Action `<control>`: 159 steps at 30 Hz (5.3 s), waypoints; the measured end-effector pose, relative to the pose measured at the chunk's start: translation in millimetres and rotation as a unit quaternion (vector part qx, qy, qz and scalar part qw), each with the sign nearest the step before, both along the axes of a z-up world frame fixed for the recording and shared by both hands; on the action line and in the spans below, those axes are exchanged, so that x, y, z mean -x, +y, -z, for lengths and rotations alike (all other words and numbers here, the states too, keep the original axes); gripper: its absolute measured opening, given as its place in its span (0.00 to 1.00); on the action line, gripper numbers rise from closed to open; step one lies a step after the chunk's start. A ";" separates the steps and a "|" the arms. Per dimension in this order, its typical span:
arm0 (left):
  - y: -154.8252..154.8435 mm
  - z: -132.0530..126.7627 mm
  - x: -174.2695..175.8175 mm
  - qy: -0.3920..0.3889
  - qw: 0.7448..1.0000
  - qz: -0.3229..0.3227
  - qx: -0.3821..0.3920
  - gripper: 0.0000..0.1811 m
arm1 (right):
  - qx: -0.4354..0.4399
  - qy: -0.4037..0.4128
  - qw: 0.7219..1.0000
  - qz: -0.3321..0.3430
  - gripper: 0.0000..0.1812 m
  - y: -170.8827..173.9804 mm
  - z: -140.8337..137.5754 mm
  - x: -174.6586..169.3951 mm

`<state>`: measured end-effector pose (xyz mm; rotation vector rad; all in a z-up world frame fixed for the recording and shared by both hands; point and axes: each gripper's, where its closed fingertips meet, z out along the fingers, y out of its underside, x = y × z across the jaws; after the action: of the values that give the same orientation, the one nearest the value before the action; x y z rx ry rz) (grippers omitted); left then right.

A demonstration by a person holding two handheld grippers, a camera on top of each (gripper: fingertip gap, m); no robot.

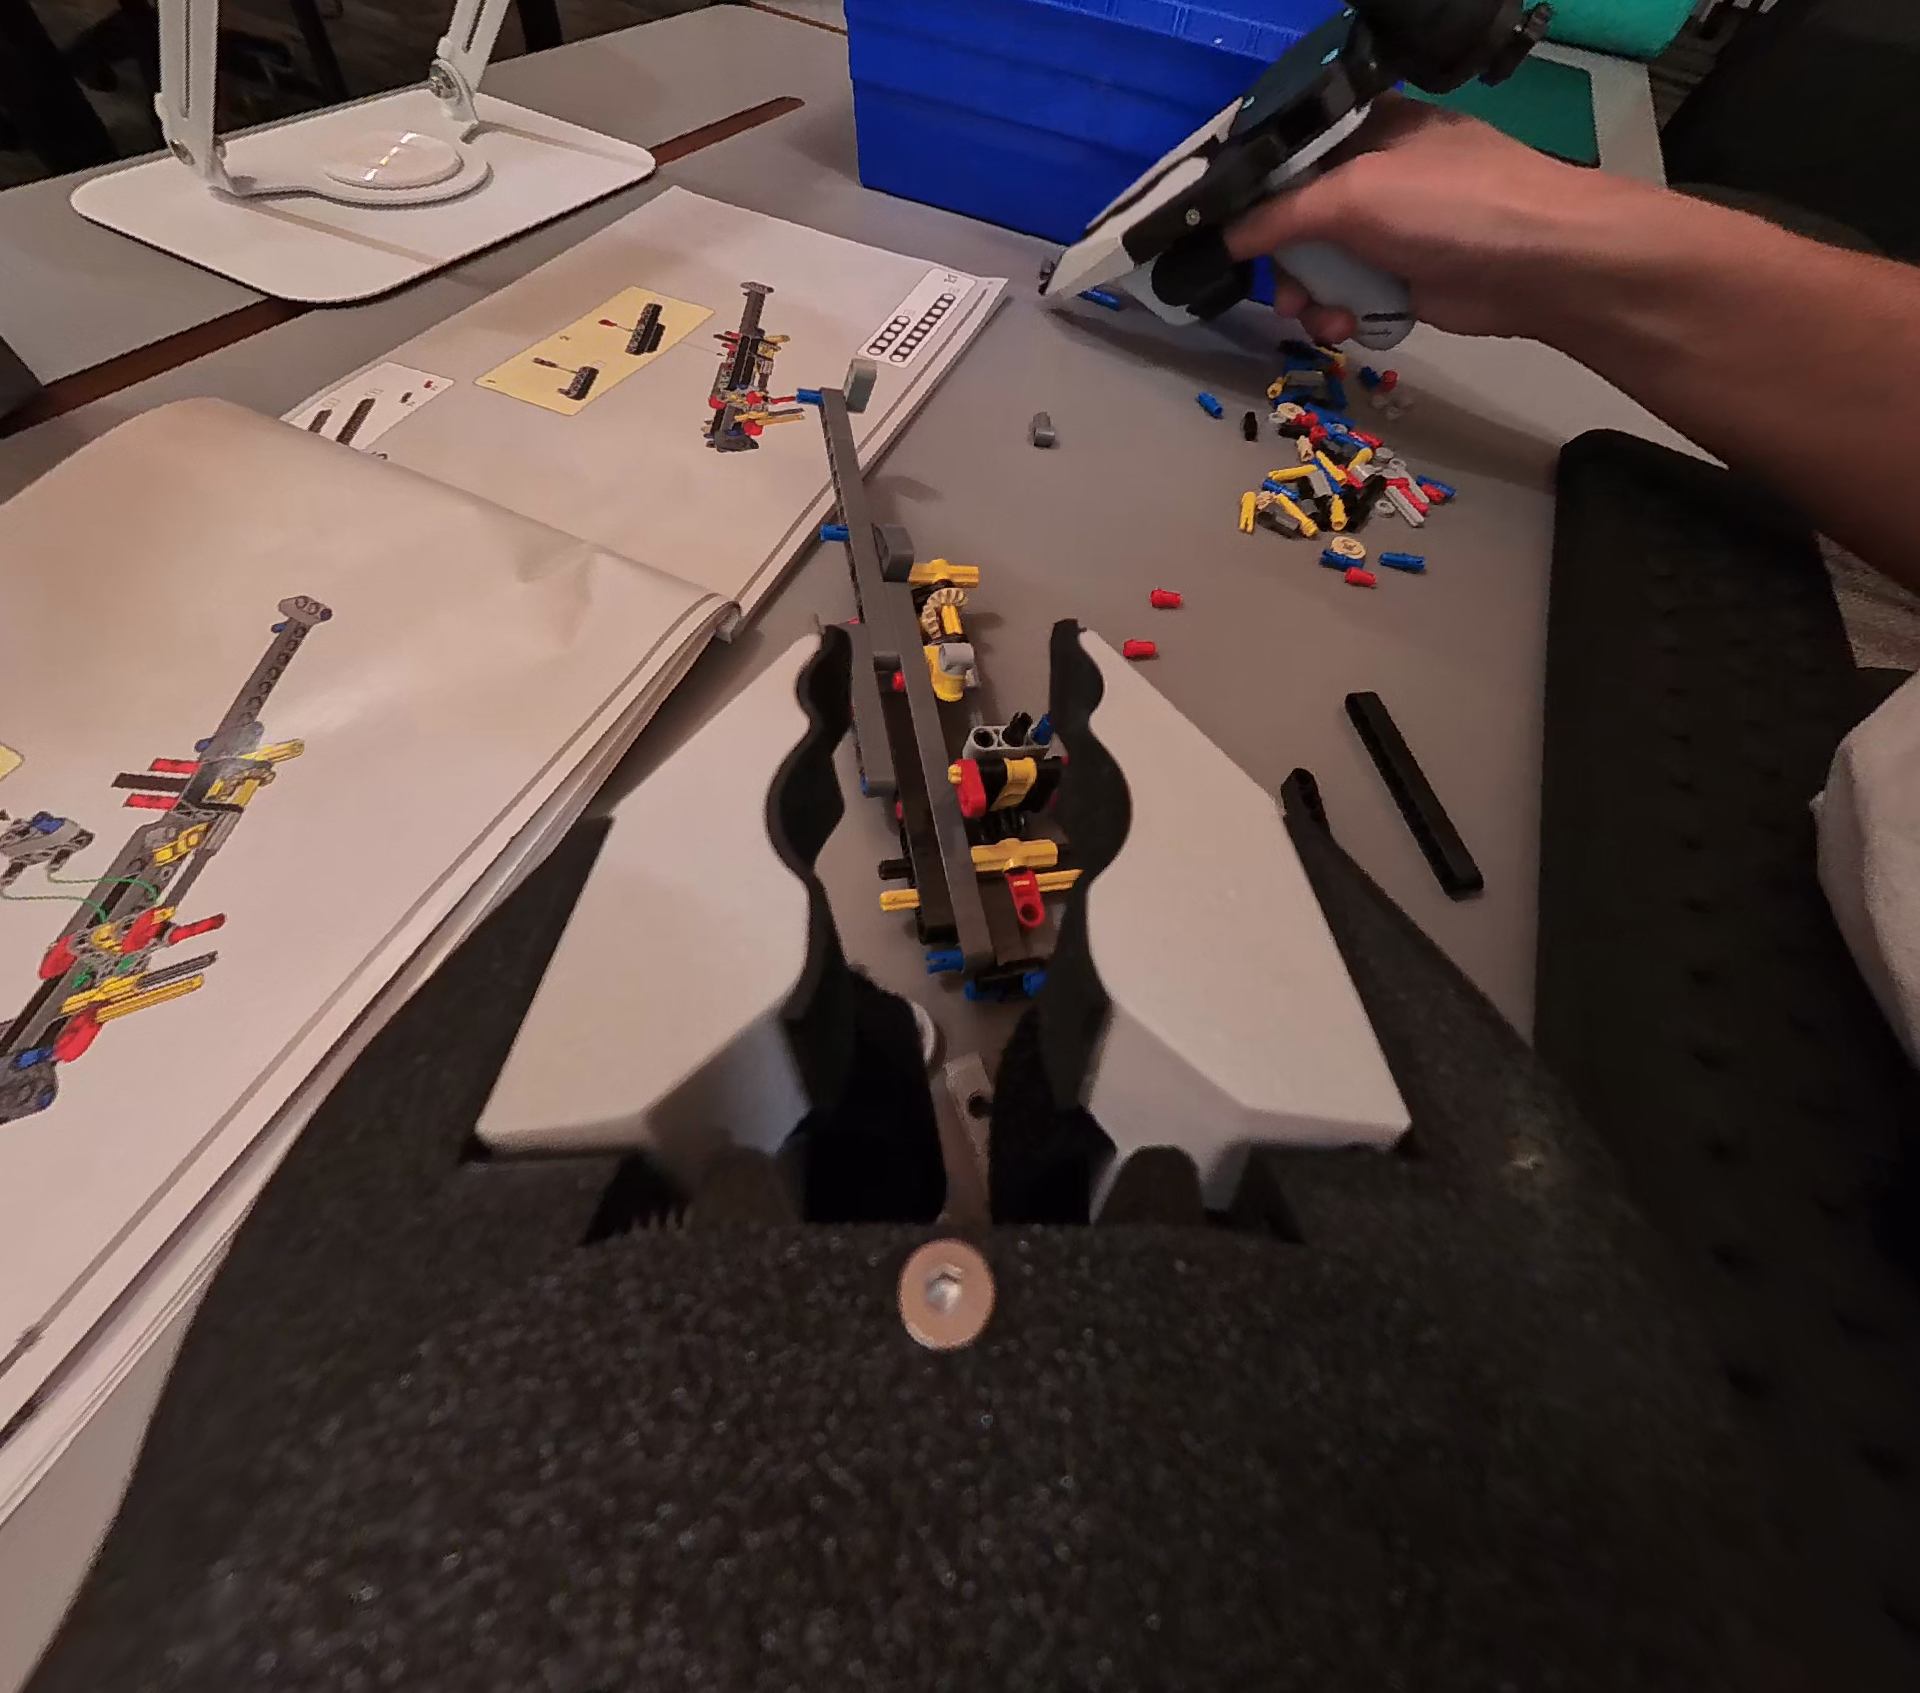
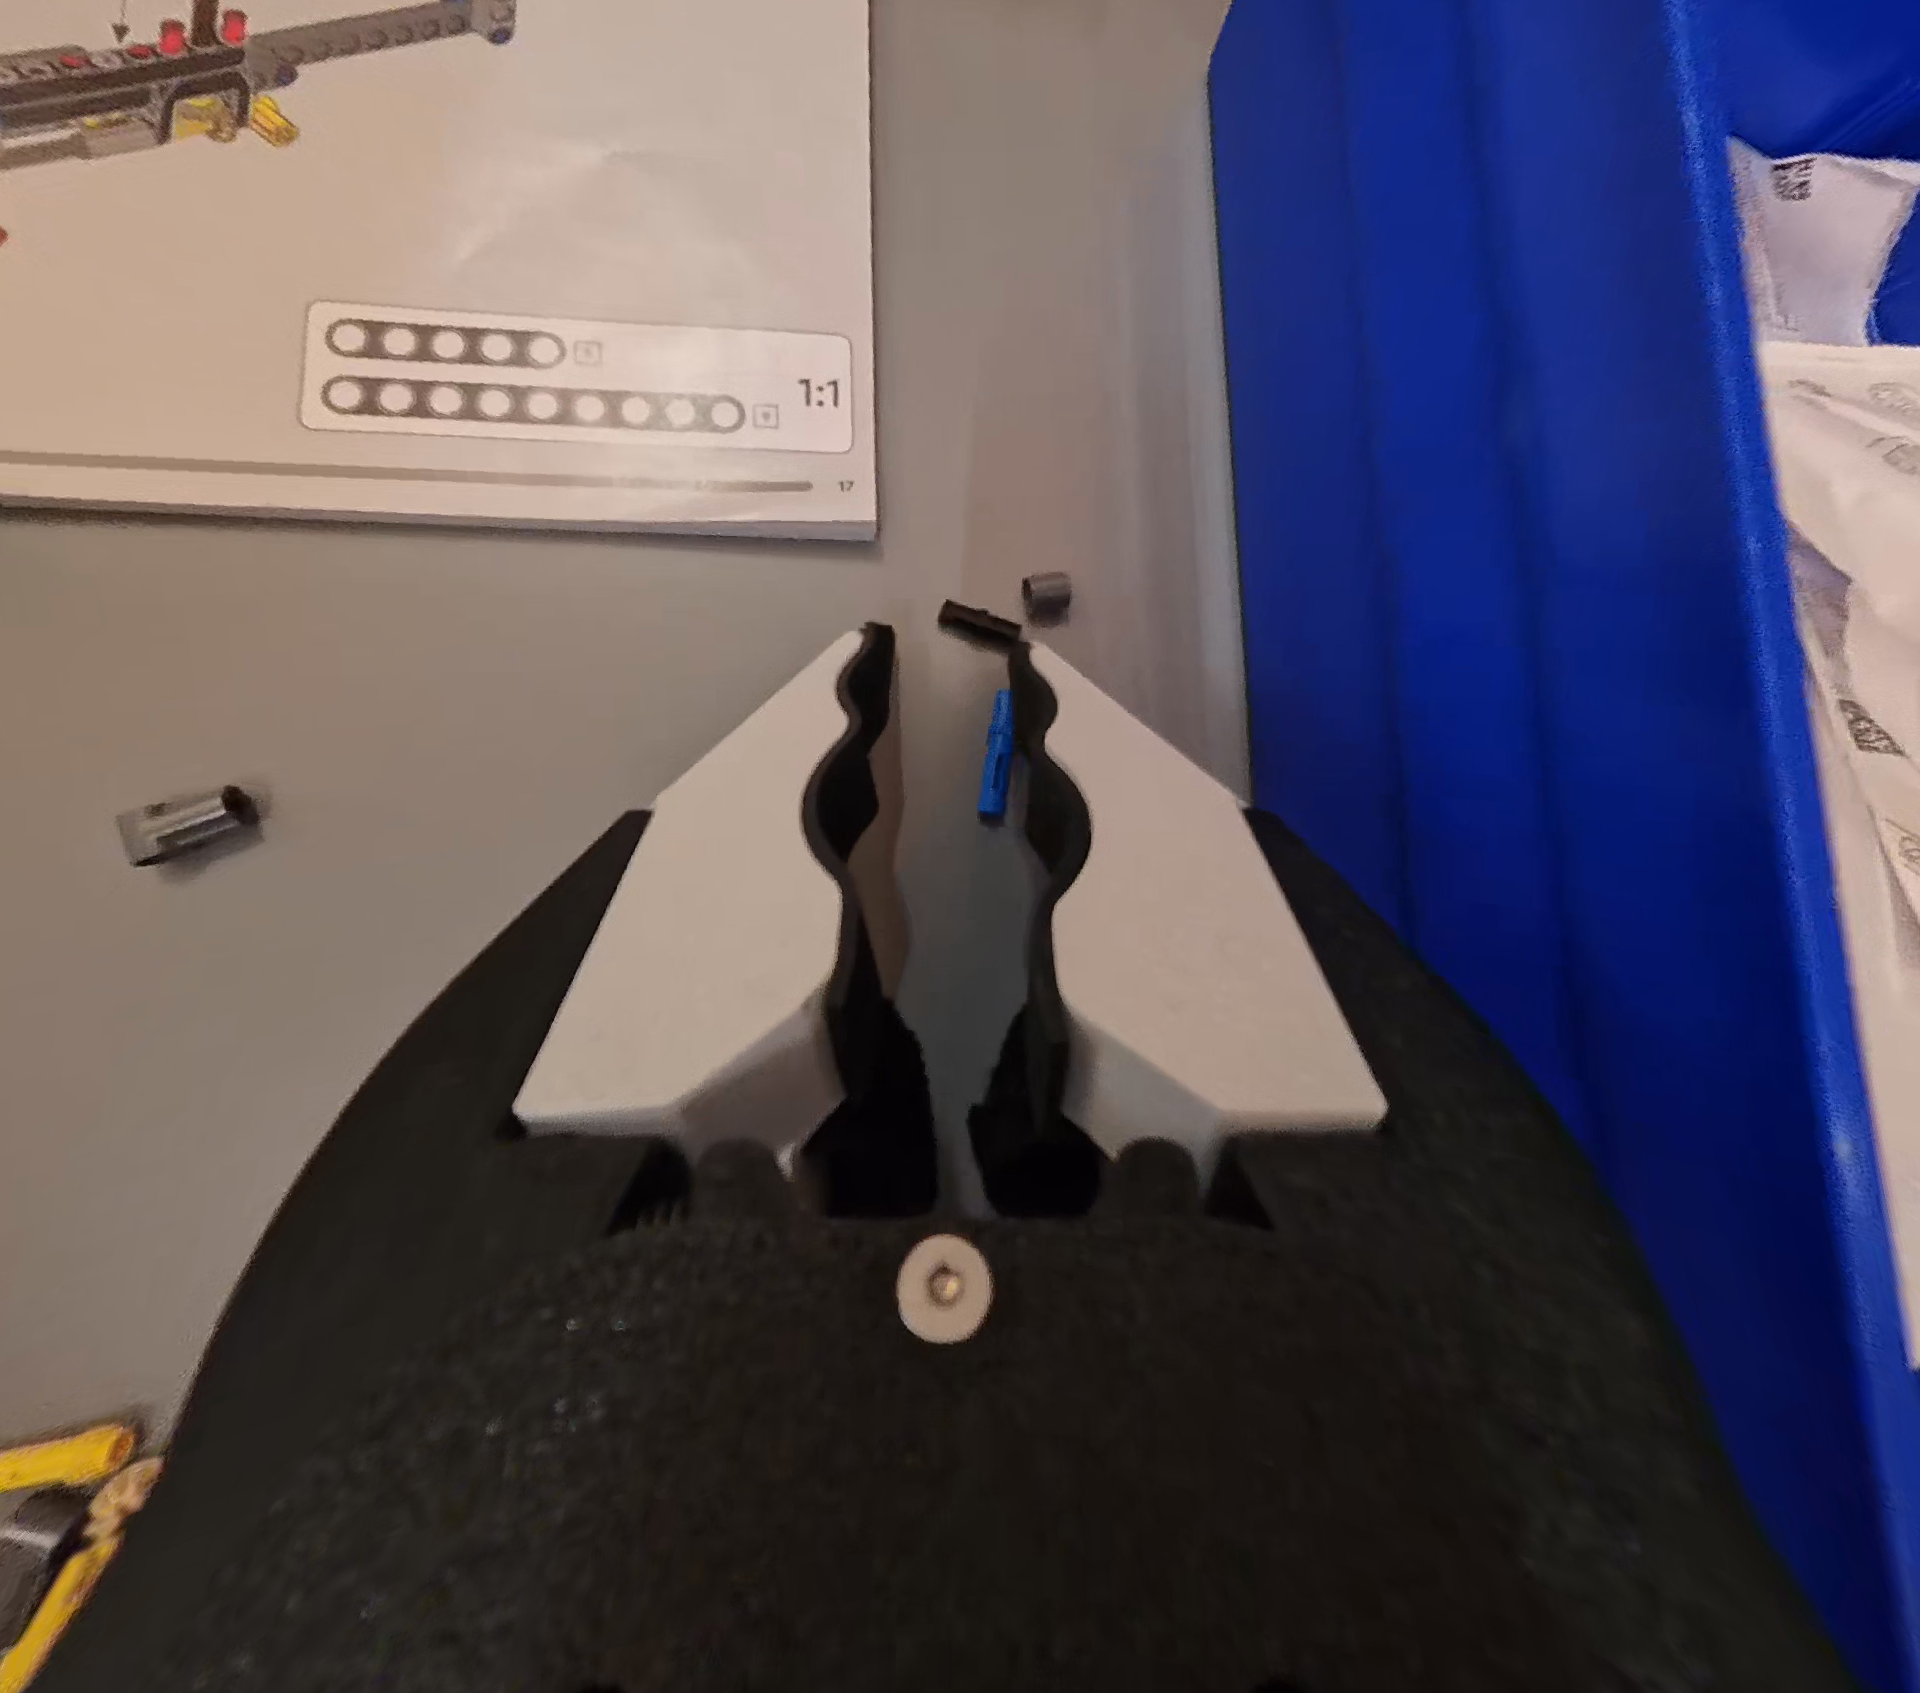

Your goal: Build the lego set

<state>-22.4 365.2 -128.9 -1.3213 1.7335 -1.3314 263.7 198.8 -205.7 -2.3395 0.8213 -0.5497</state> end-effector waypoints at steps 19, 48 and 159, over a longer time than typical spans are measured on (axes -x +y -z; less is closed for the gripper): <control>-0.7 3.1 -0.5 0.004 1.000 0.002 -0.004 0.20 | -0.046 0.047 0.998 -0.020 0.08 15.9 -0.3 33.3; -13.2 4.8 1.7 0.004 0.999 0.015 -0.035 0.20 | -0.064 0.032 0.991 -0.111 0.17 -20.6 -19.2 150.7; -37.0 -68.9 19.6 -0.135 0.973 0.084 0.167 0.19 | -0.514 0.320 0.679 -0.416 0.03 121.3 -143.1 298.8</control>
<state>-42.0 328.2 -59.9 -1.1143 1.5048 -1.8697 -35.1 320.1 -62.6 -1.4583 0.1025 0.9648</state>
